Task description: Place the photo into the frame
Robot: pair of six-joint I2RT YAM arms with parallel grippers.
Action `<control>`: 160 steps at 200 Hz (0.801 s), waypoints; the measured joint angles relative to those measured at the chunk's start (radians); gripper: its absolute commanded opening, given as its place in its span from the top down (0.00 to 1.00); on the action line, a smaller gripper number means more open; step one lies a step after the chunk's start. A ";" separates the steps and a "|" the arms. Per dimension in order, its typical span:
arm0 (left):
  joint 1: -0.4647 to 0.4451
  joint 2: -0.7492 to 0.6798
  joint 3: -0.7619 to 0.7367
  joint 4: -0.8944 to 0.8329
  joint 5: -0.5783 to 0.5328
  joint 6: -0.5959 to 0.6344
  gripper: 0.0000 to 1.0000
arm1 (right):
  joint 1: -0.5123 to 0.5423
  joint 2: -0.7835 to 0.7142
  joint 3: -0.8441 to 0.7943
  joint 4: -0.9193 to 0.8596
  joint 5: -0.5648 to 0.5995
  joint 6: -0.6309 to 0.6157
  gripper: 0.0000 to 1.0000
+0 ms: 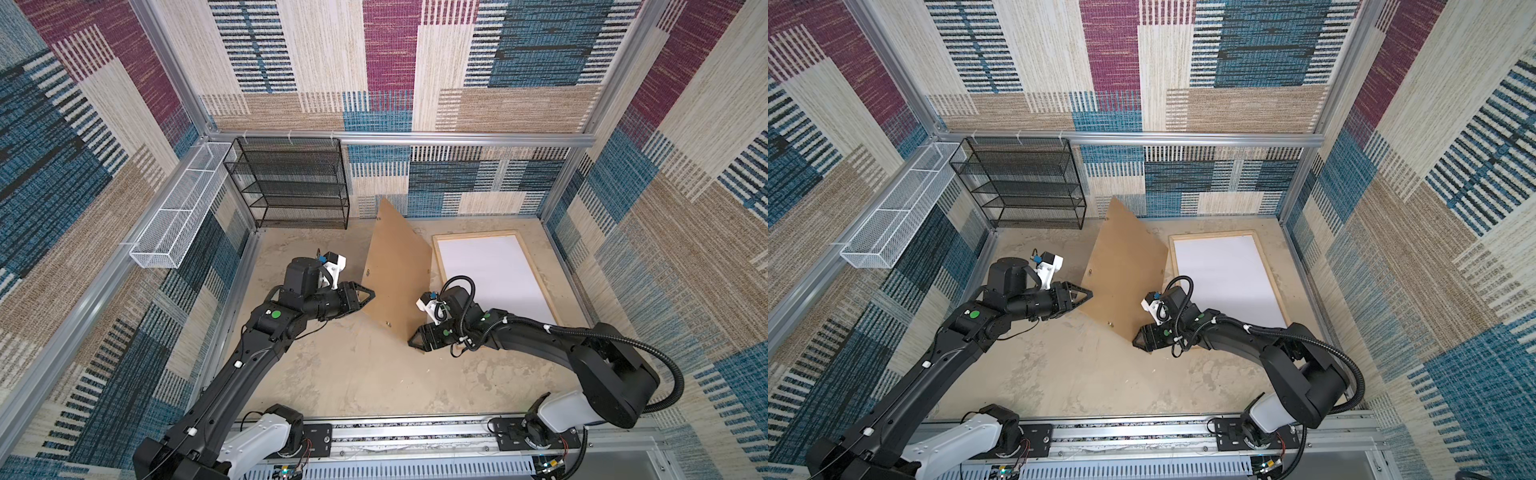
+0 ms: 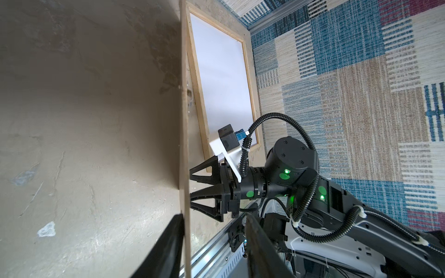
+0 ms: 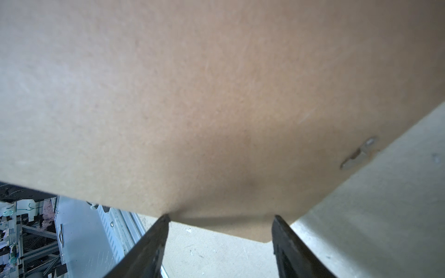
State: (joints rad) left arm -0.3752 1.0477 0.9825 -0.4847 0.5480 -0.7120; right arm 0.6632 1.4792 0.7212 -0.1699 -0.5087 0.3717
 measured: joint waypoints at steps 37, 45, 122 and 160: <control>0.000 0.032 0.028 -0.042 -0.044 0.008 0.77 | -0.008 -0.014 -0.013 0.005 -0.001 -0.010 0.31; 0.000 0.039 0.030 -0.054 -0.058 0.010 0.80 | -0.009 -0.015 -0.016 0.007 -0.001 -0.011 0.31; 0.000 0.105 0.044 -0.101 -0.126 0.080 1.00 | -0.014 -0.034 -0.027 0.016 -0.005 -0.014 0.31; 0.000 0.083 0.075 -0.144 -0.169 0.114 1.00 | -0.034 -0.078 0.002 -0.004 0.009 -0.022 0.30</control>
State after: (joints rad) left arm -0.3756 1.1309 1.0576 -0.6285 0.3786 -0.5983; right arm 0.6292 1.4014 0.7231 -0.1738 -0.4999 0.3496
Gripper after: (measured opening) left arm 0.080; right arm 0.702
